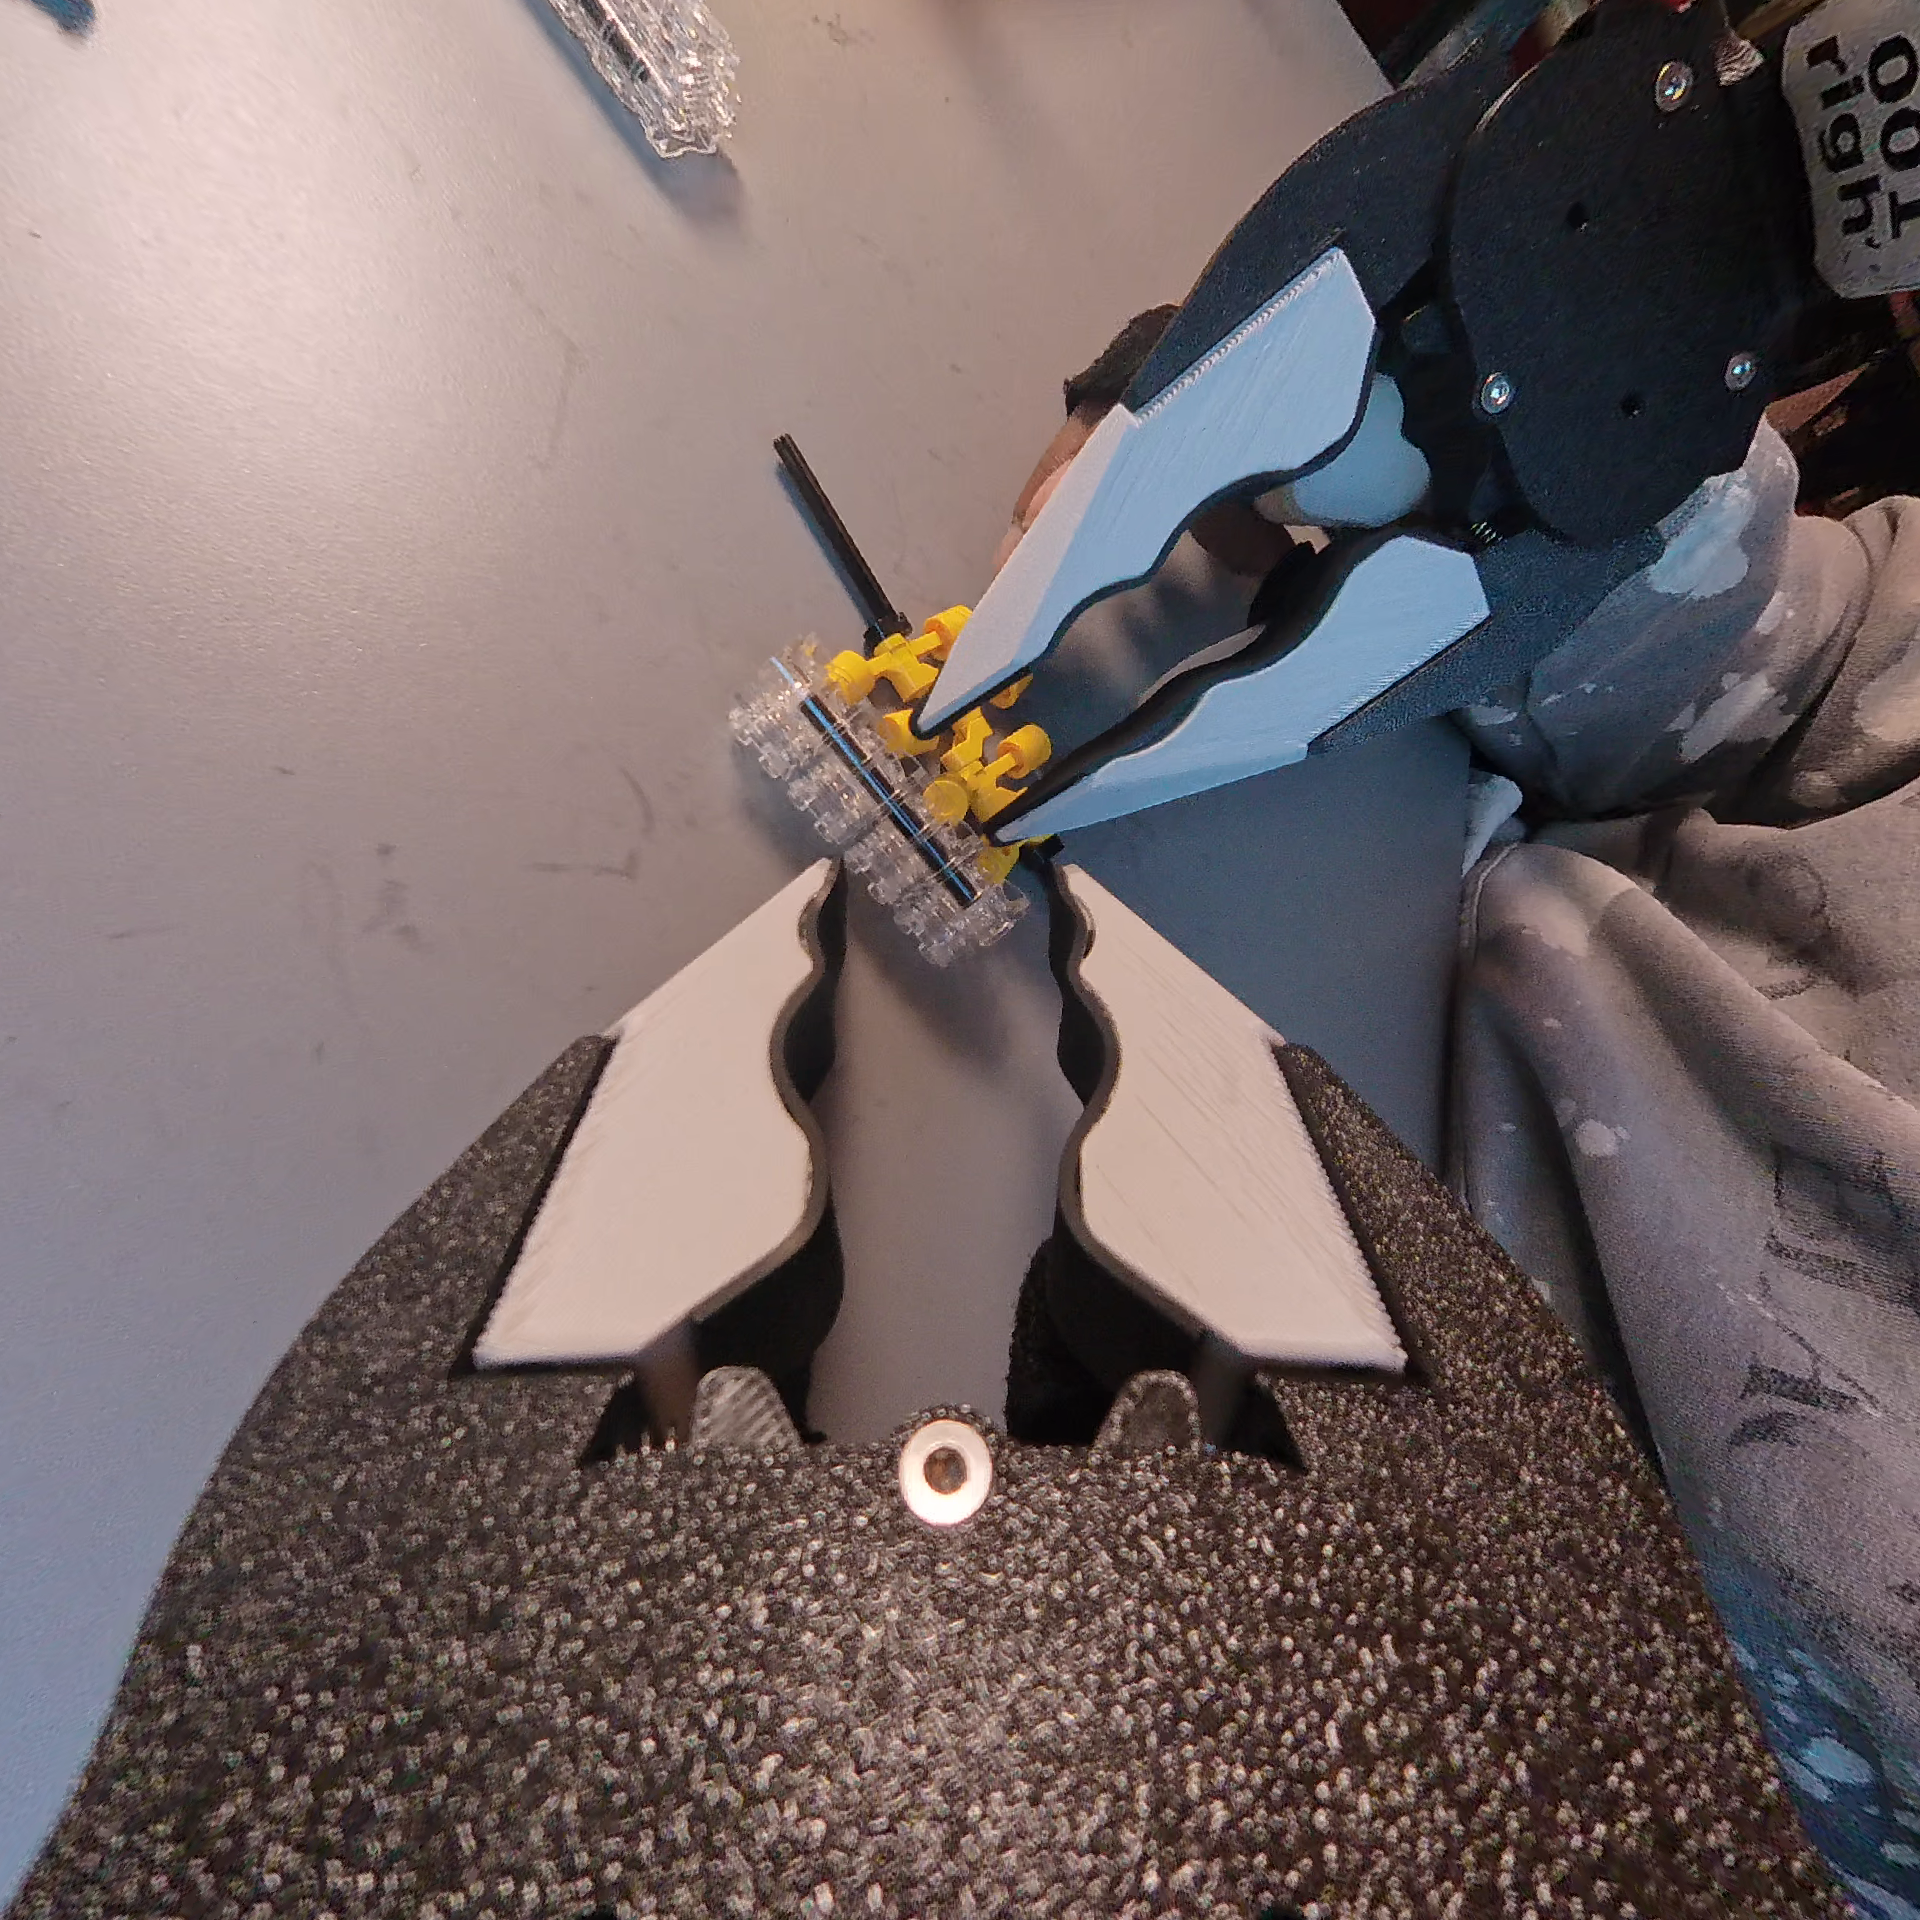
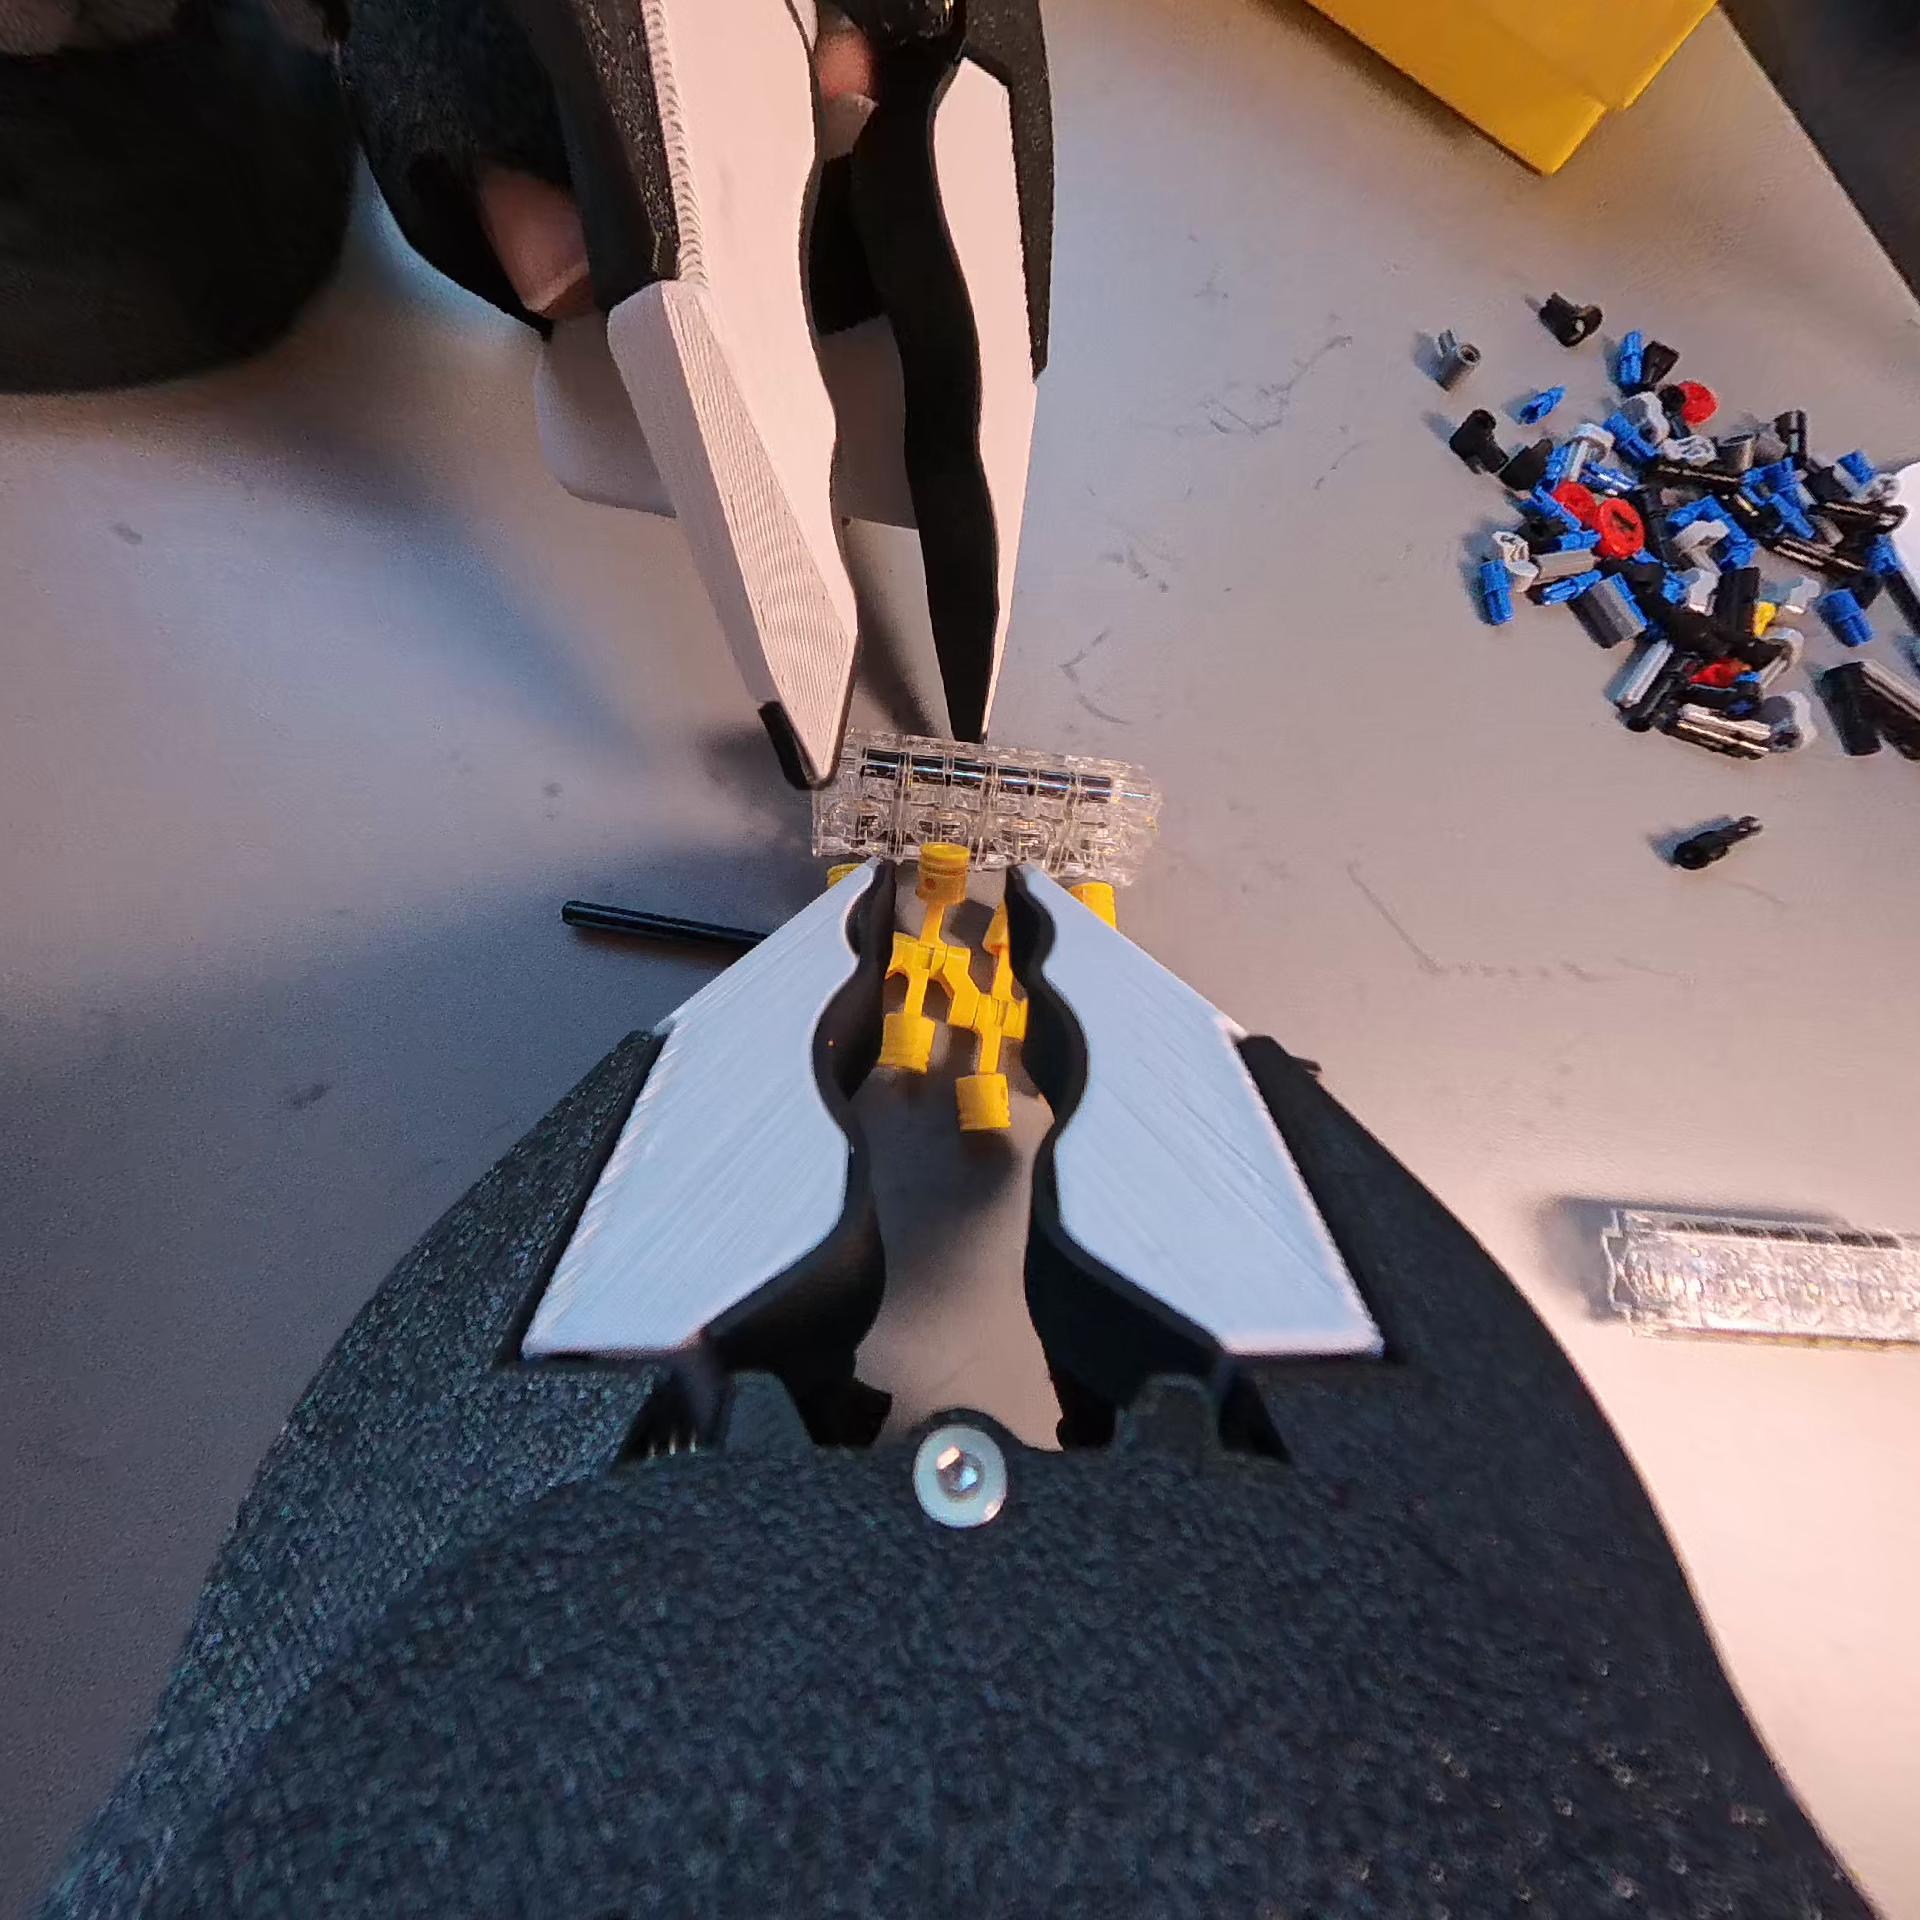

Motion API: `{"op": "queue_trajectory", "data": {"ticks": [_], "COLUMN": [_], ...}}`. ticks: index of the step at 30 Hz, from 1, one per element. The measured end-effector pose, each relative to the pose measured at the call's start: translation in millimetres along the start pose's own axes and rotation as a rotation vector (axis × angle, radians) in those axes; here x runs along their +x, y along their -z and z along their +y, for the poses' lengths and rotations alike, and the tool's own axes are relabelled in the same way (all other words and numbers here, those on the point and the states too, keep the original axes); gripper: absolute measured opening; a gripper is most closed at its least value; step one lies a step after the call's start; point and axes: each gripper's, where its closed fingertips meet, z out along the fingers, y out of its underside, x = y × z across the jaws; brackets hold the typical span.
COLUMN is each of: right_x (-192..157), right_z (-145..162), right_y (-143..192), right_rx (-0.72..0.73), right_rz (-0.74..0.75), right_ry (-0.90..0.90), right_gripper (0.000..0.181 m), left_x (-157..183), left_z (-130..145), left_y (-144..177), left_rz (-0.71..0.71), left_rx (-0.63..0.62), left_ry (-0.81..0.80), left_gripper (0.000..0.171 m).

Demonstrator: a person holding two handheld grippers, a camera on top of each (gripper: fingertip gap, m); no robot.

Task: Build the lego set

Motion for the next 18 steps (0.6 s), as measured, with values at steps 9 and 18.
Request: {"op": "queue_trajectory", "data": {"ticks": [9,18], "right_x": [-11.5,-9.6], "right_z": [10.8,6.1], "right_y": [15.6,2.3], "right_rx": [-0.002,-0.025], "right_rz": [-0.044,-0.022], "right_ry": [0.022,0.072], "right_gripper": [0.024,0.024], "left_x": [-3.5,-6.3], "left_z": [-4.1,-1.7], "left_y": [-1.8,-6.3], "left_rz": [-0.051,-0.098], "left_rx": [0.010,-0.011], "left_ry": [-0.060,-0.096], "left_gripper": [0.037,0.034]}}
